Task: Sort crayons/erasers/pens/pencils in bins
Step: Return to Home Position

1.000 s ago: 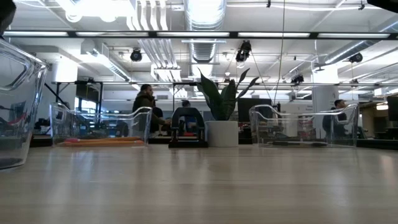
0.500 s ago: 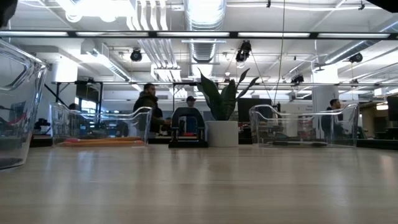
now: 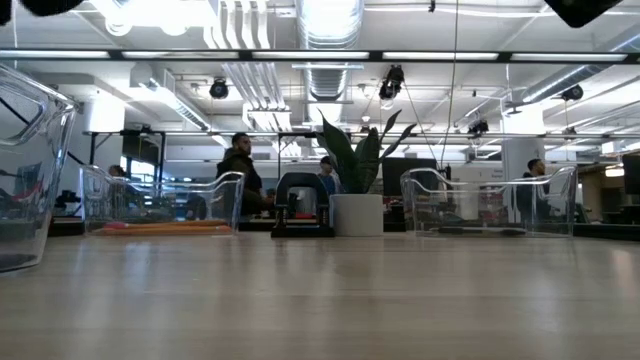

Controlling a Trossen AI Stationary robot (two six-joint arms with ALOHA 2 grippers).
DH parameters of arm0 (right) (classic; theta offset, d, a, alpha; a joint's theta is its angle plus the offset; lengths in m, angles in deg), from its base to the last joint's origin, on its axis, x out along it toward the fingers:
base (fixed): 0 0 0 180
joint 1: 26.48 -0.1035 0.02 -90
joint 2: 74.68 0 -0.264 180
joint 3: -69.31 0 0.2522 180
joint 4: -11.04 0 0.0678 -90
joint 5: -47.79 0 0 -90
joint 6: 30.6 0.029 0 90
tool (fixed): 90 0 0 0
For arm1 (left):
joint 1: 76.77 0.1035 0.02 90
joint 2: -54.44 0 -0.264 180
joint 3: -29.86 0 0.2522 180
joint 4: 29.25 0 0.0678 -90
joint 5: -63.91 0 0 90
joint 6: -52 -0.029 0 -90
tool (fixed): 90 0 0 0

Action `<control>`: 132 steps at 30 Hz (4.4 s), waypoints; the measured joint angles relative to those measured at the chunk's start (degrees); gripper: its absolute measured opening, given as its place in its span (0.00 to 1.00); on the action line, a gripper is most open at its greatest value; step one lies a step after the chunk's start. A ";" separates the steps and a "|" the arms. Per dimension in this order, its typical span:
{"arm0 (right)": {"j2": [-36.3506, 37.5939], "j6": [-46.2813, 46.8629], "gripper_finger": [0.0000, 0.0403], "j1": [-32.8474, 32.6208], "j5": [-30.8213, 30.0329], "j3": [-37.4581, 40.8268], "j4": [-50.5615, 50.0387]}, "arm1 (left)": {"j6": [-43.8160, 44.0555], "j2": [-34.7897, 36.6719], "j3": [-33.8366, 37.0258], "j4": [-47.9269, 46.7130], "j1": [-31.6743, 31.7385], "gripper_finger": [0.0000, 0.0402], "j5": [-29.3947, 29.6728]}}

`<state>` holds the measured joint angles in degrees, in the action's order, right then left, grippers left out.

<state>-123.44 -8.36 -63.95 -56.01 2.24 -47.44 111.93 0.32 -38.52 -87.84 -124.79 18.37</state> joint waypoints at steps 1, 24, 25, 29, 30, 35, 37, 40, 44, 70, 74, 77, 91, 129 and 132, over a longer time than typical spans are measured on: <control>2.56 -0.72 0.50 0.39 0.06 1.70 1.61 | -3.67 1.05 0.18 0.27 0.17 0.21 1.70; 36.89 -9.55 0.50 14.38 -1.55 30.74 24.11 | -47.71 22.73 21.81 29.58 25.03 0.22 -15.43; 37.39 -9.72 0.50 14.67 -2.78 30.95 24.99 | -48.71 23.90 23.54 31.52 25.91 0.22 -16.28; 38.78 -10.79 0.50 15.54 -5.43 33.41 29.27 | -51.87 27.59 29.00 38.26 28.67 0.22 -18.70; 39.05 -11.32 0.50 15.67 -5.41 34.17 30.64 | -52.60 28.23 30.18 39.89 29.15 0.22 -19.28; 39.28 -12.91 0.50 16.16 -5.51 38.66 35.76 | -54.55 31.78 35.19 46.21 30.39 0.22 -21.83; 39.31 -13.01 0.50 16.39 -5.57 40.09 37.80 | -54.66 33.22 36.84 48.09 30.42 0.22 -22.82; 39.33 -12.83 0.50 16.97 -5.59 42.18 40.07 | -54.49 34.60 39.72 51.04 30.43 0.22 -23.18; 39.33 -12.66 0.50 17.85 -5.63 44.43 43.33 | -54.59 35.73 43.55 56.17 30.41 0.22 -23.20; 39.22 -12.42 0.50 18.55 -5.78 52.62 54.18 | -53.86 35.84 54.12 72.00 30.39 0.22 -22.44; 39.22 -11.98 0.50 18.55 -5.78 52.62 53.97 | -54.46 35.89 54.15 72.27 30.39 0.22 -22.29; 39.22 -11.81 0.50 18.55 -5.76 52.62 53.96 | -54.40 35.80 54.17 72.26 30.39 0.22 -22.26; 39.20 -11.79 0.50 18.55 -5.78 52.64 53.96 | -54.38 35.80 54.25 72.25 30.39 0.22 -22.00; 39.20 -11.79 0.50 18.55 -5.78 52.69 53.96 | -54.37 35.78 54.36 72.25 30.39 0.22 -22.11; 39.20 -11.81 0.50 18.54 -5.77 52.71 53.96 | -54.37 35.78 54.36 72.25 30.39 0.22 -22.11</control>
<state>-84.25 -20.16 -45.40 -61.77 54.94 6.51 57.56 36.09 15.84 -15.59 -94.40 -3.74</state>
